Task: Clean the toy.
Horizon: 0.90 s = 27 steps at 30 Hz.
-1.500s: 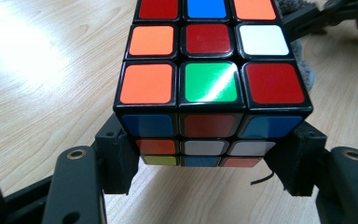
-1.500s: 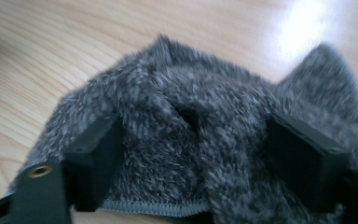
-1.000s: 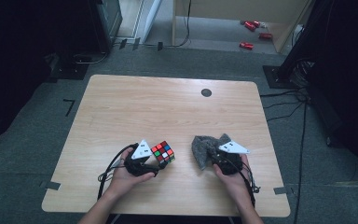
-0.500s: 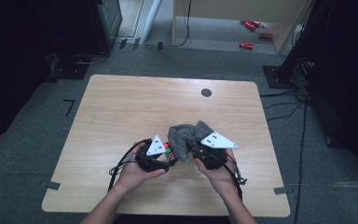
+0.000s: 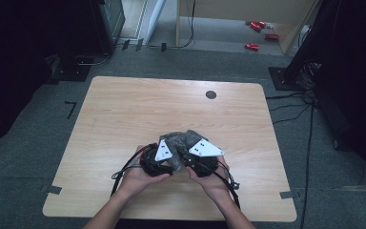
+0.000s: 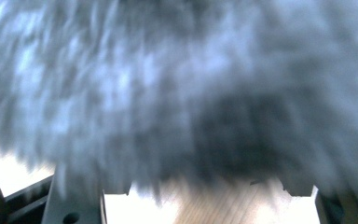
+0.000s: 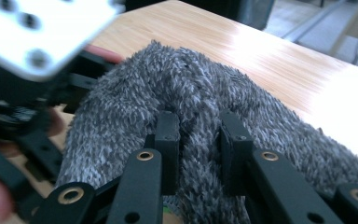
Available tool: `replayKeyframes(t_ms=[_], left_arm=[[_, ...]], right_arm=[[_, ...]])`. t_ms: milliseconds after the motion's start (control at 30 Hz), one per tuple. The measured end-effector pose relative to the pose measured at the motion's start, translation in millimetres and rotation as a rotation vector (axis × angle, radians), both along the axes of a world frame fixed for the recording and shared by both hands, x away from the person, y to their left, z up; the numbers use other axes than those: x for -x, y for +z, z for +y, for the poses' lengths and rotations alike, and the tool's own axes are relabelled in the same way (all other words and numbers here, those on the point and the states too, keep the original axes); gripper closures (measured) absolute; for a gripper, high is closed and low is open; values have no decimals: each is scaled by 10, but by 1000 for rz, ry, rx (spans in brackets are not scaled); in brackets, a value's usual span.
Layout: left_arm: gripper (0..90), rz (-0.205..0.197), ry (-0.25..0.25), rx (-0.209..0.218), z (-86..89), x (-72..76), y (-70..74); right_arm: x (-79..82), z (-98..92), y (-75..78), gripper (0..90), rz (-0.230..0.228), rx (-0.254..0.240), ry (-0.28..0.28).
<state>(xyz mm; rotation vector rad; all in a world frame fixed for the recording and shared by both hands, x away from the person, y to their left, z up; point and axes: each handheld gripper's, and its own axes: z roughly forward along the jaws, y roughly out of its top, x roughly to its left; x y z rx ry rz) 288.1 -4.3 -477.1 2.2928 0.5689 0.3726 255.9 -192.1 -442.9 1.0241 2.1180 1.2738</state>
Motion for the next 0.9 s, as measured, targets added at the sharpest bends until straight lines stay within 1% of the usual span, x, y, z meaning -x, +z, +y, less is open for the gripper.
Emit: replayKeyframes(t_ms=[67,100,133,167,200,233,300,333,367,400,433,467,533,567,600,667,733,800,833,867,900], left_arm=[[352,4,0,-3,5,-11,-9],[352,8,1,-3,0,-19,-13],[352,13,2,1,-12,-26,-21],[352,13,2,1,-12,-26,-21],[352,17,1,3,-38,-29,-33],[352,24,-2,5,-47,-26,-41],[352,28,-8,4,-65,-21,-54],[352,28,-8,4,-65,-21,-54],[352,26,-8,-1,-72,-13,-55],[352,29,-3,7,-66,-9,-53],[352,29,-3,7,-66,-9,-53],[352,35,4,23,-35,-23,-44],[352,38,9,26,-26,-45,-53],[352,41,9,23,-29,-52,-65],[352,43,8,22,-35,-56,-78],[352,46,7,21,-43,-59,-91],[352,50,5,16,-50,-69,-109],[352,54,19,29,-35,-79,-122],[352,56,26,30,-18,-93,-126],[352,56,26,30,-18,-93,-126],[352,68,36,42,0,-110,-138]], right_arm=[[-14,-35,-25,744,9,-4,-8],[-9,-36,-34,745,12,5,-19],[2,-23,-38,746,3,26,-33],[2,-23,-38,746,3,26,-33],[37,9,-40,748,-13,60,-54],[46,11,-42,749,-16,65,-53],[57,10,-45,749,-9,49,-34],[57,10,-45,749,-9,49,-34],[103,80,-40,749,-8,49,-11],[109,110,-37,750,-24,62,-7],[109,110,-37,750,-24,62,-7],[100,149,-30,748,-31,48,-13],[61,120,-46,746,-21,18,-23],[26,87,-58,746,-20,12,-18],[-3,49,-68,747,-7,9,-17],[-47,-32,-91,748,21,1,-34],[-51,-75,-100,748,60,-31,-44],[-22,-58,-88,752,75,-37,-29],[-7,-28,-82,752,77,-48,-10],[-7,-28,-82,752,77,-48,-10],[7,14,-80,753,73,-48,4]])
